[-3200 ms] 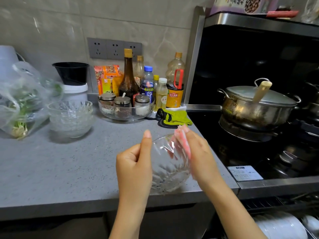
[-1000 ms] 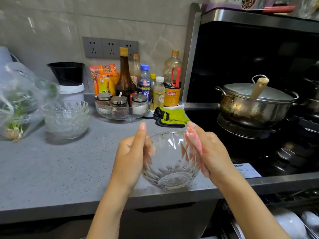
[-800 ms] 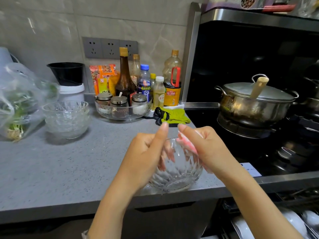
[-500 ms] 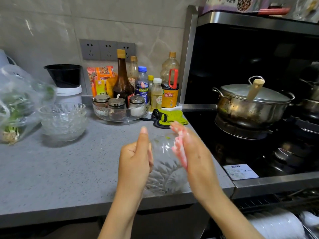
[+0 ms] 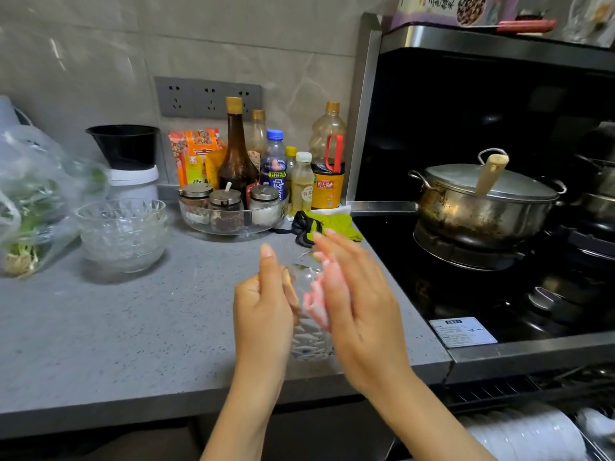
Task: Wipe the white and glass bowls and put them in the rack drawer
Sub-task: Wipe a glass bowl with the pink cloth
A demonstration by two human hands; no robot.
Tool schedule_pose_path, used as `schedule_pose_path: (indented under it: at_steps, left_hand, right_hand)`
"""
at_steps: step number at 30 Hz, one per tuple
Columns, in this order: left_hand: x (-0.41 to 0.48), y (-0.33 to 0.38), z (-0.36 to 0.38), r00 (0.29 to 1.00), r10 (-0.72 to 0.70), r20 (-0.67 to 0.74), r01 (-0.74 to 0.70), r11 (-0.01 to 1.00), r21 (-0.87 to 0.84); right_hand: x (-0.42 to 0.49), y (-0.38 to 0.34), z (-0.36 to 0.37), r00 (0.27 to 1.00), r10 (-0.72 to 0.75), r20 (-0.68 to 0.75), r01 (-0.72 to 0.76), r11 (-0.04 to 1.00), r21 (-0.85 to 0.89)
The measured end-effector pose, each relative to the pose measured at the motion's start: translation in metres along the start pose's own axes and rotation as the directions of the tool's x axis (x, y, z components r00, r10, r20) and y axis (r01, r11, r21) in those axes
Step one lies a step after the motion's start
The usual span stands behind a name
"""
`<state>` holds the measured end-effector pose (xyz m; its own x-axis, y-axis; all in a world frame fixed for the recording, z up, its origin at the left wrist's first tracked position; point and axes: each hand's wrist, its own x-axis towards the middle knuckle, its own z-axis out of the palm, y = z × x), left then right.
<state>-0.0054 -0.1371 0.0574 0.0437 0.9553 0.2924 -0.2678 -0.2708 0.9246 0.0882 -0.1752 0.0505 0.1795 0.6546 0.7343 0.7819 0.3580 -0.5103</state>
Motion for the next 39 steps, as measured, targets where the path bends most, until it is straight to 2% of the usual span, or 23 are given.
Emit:
schedule_pose_path:
  at_steps: [1, 3, 5, 7, 10, 12, 14, 16, 18, 20, 24, 27, 30, 33, 35, 37, 39]
  left_hand:
    - [-0.001, -0.002, 0.002, 0.999, 0.029, 0.042, -0.030, 0.999, 0.012]
    - [-0.004, -0.002, 0.003, 0.994, 0.057, 0.096, -0.061, 0.997, 0.038]
    - [-0.004, -0.001, 0.001, 0.994, 0.054, 0.093, -0.058, 0.998, 0.037]
    - [-0.004, 0.001, -0.003, 0.998, 0.027, 0.060, -0.029, 0.999, 0.027]
    - [-0.002, 0.004, -0.011, 0.999, -0.028, 0.026, 0.029, 0.999, -0.038]
    - [0.000, 0.003, -0.015, 0.997, -0.073, 0.040, 0.077, 0.992, -0.098]
    - [0.002, 0.000, -0.018, 0.987, -0.129, 0.094, 0.143, 0.977, -0.158]
    - [0.003, -0.003, -0.021, 0.974, -0.166, 0.154, 0.192, 0.966, -0.174]
    - [0.005, -0.002, -0.023, 0.973, -0.157, 0.170, 0.174, 0.980, -0.093]
    - [0.006, 0.006, -0.025, 0.975, -0.114, 0.191, 0.113, 0.993, 0.016]
    - [0.008, 0.025, -0.018, 0.943, -0.046, 0.330, -0.008, 0.987, 0.163]
    - [0.006, 0.026, -0.011, 0.942, 0.010, 0.336, -0.100, 0.963, 0.252]
    - [0.003, 0.021, -0.008, 0.963, 0.032, 0.267, -0.097, 0.968, 0.232]
    - [0.001, 0.014, -0.008, 0.993, -0.056, 0.103, 0.044, 0.993, 0.113]
    - [0.003, 0.010, -0.008, 0.996, -0.092, 0.000, 0.092, 0.995, 0.046]
    - [0.004, 0.005, -0.005, 0.995, -0.072, -0.074, 0.074, 0.997, 0.026]
    - [0.001, 0.001, 0.003, 0.995, -0.062, -0.074, 0.062, 0.998, -0.007]
  right_hand:
    - [0.001, -0.001, 0.001, 0.999, -0.053, 0.004, 0.054, 0.995, -0.083]
    - [0.005, -0.002, 0.000, 0.998, -0.064, 0.010, 0.065, 0.991, -0.117]
    - [0.011, -0.002, -0.003, 1.000, 0.019, 0.007, -0.019, 1.000, -0.010]
    - [0.018, -0.001, -0.008, 0.987, 0.151, 0.050, -0.159, 0.962, 0.221]
    - [0.024, 0.000, -0.018, 0.910, 0.383, 0.160, -0.410, 0.769, 0.491]
    - [0.023, 0.004, -0.023, 0.810, 0.535, 0.238, -0.563, 0.598, 0.571]
    - [0.021, 0.006, -0.025, 0.736, 0.614, 0.285, -0.643, 0.502, 0.578]
    - [0.020, 0.004, -0.027, 0.727, 0.616, 0.305, -0.670, 0.536, 0.514]
    - [0.023, 0.001, -0.032, 0.729, 0.608, 0.315, -0.675, 0.565, 0.474]
    - [0.026, -0.001, -0.037, 0.755, 0.582, 0.302, -0.651, 0.614, 0.446]
    - [0.034, -0.006, -0.041, 0.800, 0.515, 0.307, -0.599, 0.711, 0.369]
    - [0.036, -0.014, -0.041, 0.834, 0.455, 0.313, -0.550, 0.740, 0.388]
    - [0.032, -0.013, -0.038, 0.878, 0.410, 0.247, -0.478, 0.781, 0.402]
    - [0.019, -0.004, -0.031, 0.926, 0.358, 0.124, -0.374, 0.816, 0.439]
    - [0.005, 0.000, -0.020, 0.957, 0.277, 0.089, -0.289, 0.866, 0.409]
    - [-0.008, 0.000, -0.009, 0.989, 0.145, 0.023, -0.145, 0.948, 0.284]
    - [-0.011, -0.004, -0.002, 0.997, -0.060, -0.041, 0.060, 0.998, 0.005]
